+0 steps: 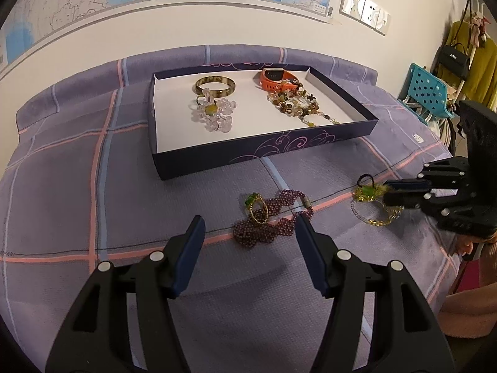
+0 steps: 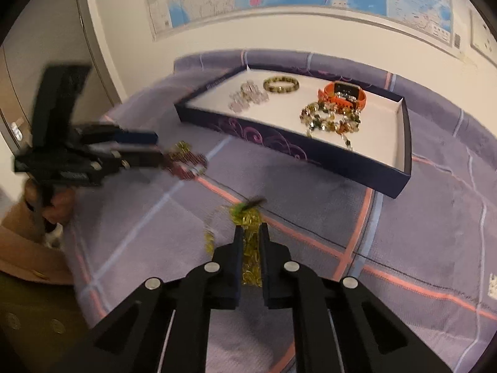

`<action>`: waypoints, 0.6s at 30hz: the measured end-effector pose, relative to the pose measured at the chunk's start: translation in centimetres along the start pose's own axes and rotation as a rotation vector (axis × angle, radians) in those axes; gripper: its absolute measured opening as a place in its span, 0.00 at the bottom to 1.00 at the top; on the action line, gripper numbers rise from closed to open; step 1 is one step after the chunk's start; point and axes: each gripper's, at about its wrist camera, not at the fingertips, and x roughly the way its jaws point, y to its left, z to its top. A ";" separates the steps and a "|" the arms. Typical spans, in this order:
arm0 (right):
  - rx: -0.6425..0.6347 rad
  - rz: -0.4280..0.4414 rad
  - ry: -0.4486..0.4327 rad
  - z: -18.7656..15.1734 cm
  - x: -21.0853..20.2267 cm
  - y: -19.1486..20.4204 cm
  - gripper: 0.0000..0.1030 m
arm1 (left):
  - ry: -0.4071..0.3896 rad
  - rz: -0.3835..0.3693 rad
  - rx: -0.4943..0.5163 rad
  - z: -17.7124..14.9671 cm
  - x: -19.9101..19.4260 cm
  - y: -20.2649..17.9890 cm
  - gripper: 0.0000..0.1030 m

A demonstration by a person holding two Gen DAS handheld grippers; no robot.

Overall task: Organize jewelry
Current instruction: 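Lift the gold chain necklace with right tool while left tool reaches hair tie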

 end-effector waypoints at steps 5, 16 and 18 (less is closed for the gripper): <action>0.062 0.056 -0.089 1.1 -2.9 -0.7 0.07 | 0.001 -0.006 0.013 0.0 0.0 -0.3 0.58; 0.115 0.072 -0.223 2.5 -7.4 -1.6 0.07 | -0.011 -0.052 0.074 -0.2 -0.5 -2.6 0.58; 0.124 0.059 -0.233 2.6 -7.7 -2.0 0.07 | -0.012 -0.068 0.082 -0.2 -0.4 -3.1 0.58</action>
